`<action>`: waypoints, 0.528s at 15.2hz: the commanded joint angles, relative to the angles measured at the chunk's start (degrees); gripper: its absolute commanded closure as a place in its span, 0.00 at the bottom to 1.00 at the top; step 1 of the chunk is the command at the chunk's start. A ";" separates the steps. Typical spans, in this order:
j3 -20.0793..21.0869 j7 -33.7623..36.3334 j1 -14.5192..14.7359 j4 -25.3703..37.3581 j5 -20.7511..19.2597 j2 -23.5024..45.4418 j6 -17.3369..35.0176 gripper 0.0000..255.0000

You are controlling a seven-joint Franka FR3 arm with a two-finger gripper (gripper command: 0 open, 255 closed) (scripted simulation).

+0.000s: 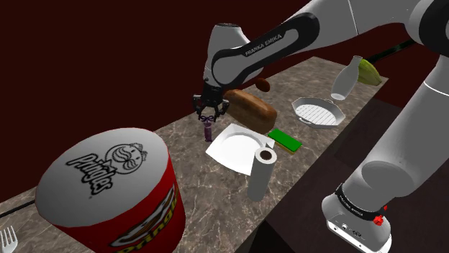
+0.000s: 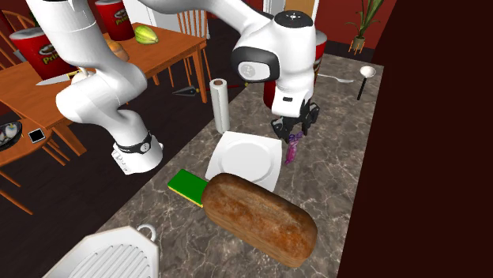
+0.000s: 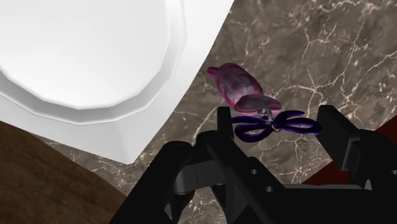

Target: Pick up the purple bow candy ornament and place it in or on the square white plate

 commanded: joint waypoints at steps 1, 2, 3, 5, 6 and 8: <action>-0.01 -0.05 -0.05 0.65 0.21 -0.62 -1.25 1.00; -0.02 -0.08 -0.09 1.04 0.33 -1.01 -2.00 1.00; -0.03 -0.10 -0.12 1.43 0.45 -1.39 -2.75 1.00; -0.07 -0.13 -0.18 2.26 0.66 -2.11 -4.26 1.00; -0.09 -0.14 -0.21 2.70 0.76 -2.45 -5.01 1.00; -0.14 -0.14 -0.27 3.60 0.93 -3.09 -6.52 1.00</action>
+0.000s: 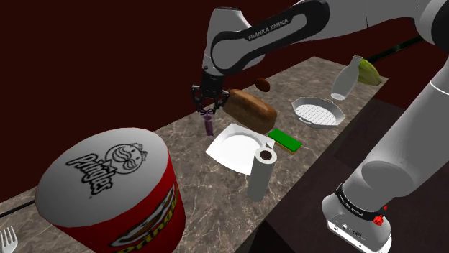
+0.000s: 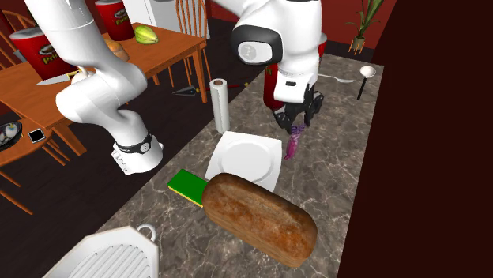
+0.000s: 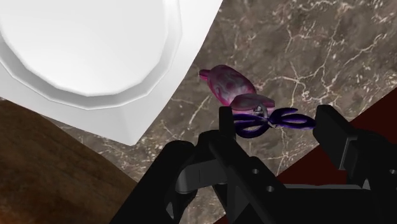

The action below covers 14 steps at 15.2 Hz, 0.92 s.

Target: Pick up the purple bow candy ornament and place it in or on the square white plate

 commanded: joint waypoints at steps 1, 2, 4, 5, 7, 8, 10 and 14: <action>-0.08 -0.08 -0.09 0.88 0.26 -0.83 -1.70 1.00; -0.11 -0.07 -0.11 1.36 0.33 -1.12 -2.45 1.00; -0.17 -0.03 -0.17 2.36 0.44 -1.66 -3.96 1.00; -0.20 -0.01 -0.19 2.88 0.49 -1.92 -4.71 1.00; -0.26 0.05 -0.24 3.95 0.57 -2.38 -6.22 1.00; -0.29 0.09 -0.26 4.50 0.60 -2.59 -6.98 1.00; -0.33 0.13 -0.30 5.24 0.64 -2.87 -7.97 1.00; -2.18 -3.79 -0.83 -1.43 4.77 -12.36 -10.76 1.00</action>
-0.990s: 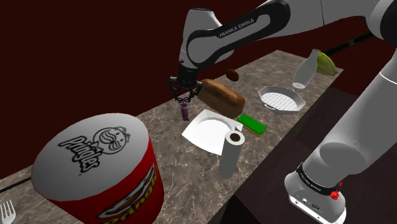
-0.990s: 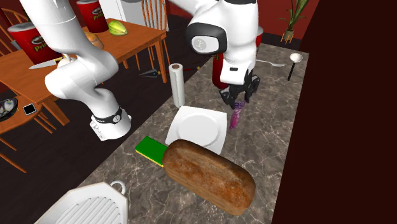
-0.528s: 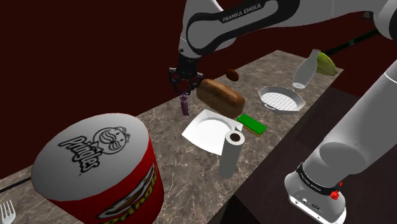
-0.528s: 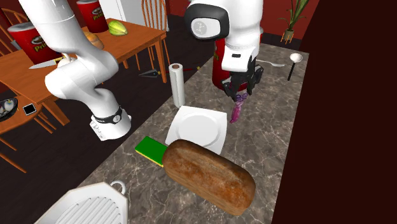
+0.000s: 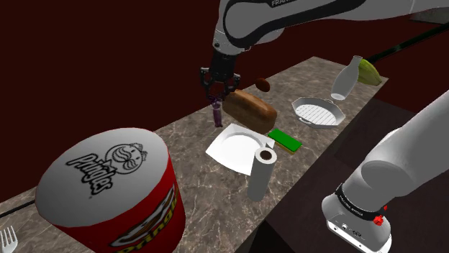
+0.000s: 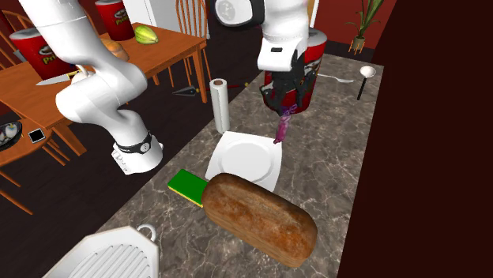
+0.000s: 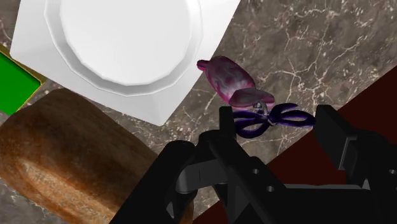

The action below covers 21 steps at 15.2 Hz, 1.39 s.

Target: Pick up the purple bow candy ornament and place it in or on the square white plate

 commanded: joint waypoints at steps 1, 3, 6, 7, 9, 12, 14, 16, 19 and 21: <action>-1.08 -1.77 -0.07 -2.94 1.76 -4.64 -1.76 1.00; -2.44 -3.41 0.05 -5.69 3.09 -9.21 -3.74 1.00; -4.65 -5.52 0.31 -9.29 4.37 -15.87 -7.16 1.00; -5.41 -6.15 0.39 -10.34 4.62 -18.04 -8.40 1.00; -6.61 -7.21 0.58 -12.66 4.96 -21.51 -9.79 1.00; -6.34 -7.57 0.74 -14.85 5.29 -21.38 -7.50 1.00; -6.15 -7.81 0.82 -16.26 5.53 -21.22 -5.95 1.00; -5.94 -8.06 0.91 -17.63 5.78 -21.01 -4.38 1.00; -5.62 -8.43 1.05 -19.60 6.16 -20.58 -2.00 1.00; -5.41 -8.69 1.15 -20.86 6.42 -20.22 -0.39 1.00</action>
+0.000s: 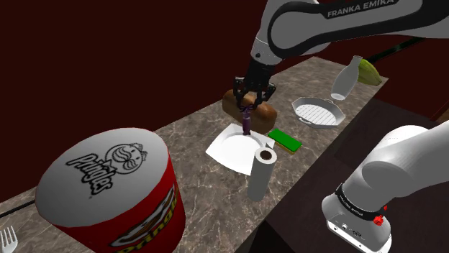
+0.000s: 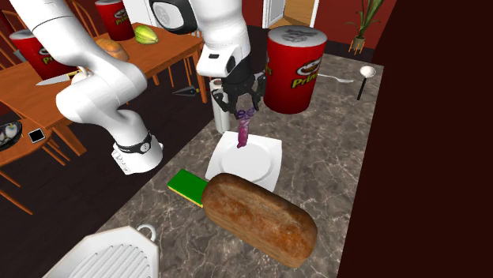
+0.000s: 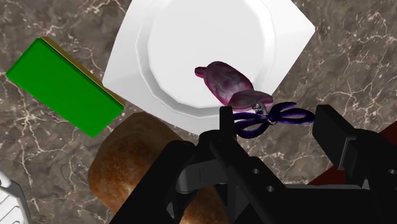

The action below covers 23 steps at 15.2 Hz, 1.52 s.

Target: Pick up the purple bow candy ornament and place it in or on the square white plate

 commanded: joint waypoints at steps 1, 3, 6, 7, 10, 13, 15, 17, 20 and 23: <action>0.24 -0.26 0.13 -1.42 0.31 0.32 1.75 1.00; 0.47 -0.51 0.22 -2.62 0.58 0.78 3.40 1.00; 0.81 -0.90 0.36 -4.33 1.00 1.60 5.91 1.00; 0.93 -1.04 0.41 -4.88 1.14 1.90 6.76 1.00; 1.28 -1.44 0.56 -6.47 1.57 2.93 9.35 1.00; 1.57 -1.78 0.68 -7.71 1.94 3.92 11.56 1.00; 1.57 -1.78 0.68 -7.71 1.94 3.92 11.56 1.00; 1.57 -1.78 0.68 -7.71 1.94 3.92 11.56 1.00; 1.57 -1.78 0.68 -7.71 1.94 3.92 11.56 1.00; 1.57 -1.78 0.68 -7.71 1.94 3.92 11.57 0.00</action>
